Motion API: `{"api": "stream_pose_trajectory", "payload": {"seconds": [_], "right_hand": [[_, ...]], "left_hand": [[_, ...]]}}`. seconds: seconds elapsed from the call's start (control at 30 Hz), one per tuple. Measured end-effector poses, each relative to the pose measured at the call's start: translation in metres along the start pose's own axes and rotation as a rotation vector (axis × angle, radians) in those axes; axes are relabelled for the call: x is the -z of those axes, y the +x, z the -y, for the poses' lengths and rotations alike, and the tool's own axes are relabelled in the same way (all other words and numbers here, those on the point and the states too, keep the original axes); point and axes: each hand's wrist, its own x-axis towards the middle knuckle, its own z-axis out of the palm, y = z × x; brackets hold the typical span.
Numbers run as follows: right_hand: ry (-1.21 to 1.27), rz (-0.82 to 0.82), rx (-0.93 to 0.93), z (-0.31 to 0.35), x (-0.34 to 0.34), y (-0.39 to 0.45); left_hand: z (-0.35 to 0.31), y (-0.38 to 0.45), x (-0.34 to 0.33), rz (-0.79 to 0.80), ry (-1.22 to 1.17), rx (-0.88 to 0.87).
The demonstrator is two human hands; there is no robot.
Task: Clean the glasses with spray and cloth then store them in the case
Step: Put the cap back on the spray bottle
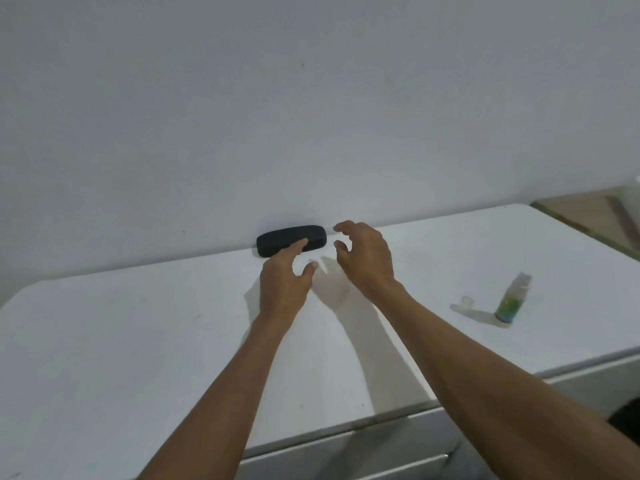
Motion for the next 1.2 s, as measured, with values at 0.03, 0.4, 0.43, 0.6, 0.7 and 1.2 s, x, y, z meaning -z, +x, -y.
{"api": "stream_pose_trajectory", "payload": {"seconds": [0.03, 0.4, 0.43, 0.6, 0.7, 1.2], "right_hand": [[-0.021, -0.036, 0.008, 0.001, 0.016, -0.006], [-0.203, -0.429, -0.047, -0.045, 0.167, -0.087], [-0.202, -0.441, -0.063, -0.051, 0.17, -0.093], [-0.12, -0.458, -0.161, -0.087, 0.181, -0.127], [-0.038, -0.392, -0.237, -0.103, 0.174, -0.135], [0.033, -0.476, -0.25, -0.121, 0.151, -0.126]], "left_hand": [[-0.012, -0.006, -0.005, 0.026, -0.029, -0.002], [-0.138, -0.077, -0.076, 0.37, -0.115, -0.182], [-0.14, -0.081, -0.081, 0.386, -0.115, -0.185], [-0.152, -0.101, -0.107, 0.429, -0.117, -0.193], [-0.152, -0.104, -0.12, 0.429, -0.113, -0.158], [-0.168, -0.085, -0.131, 0.265, -0.4, -0.004]]}}
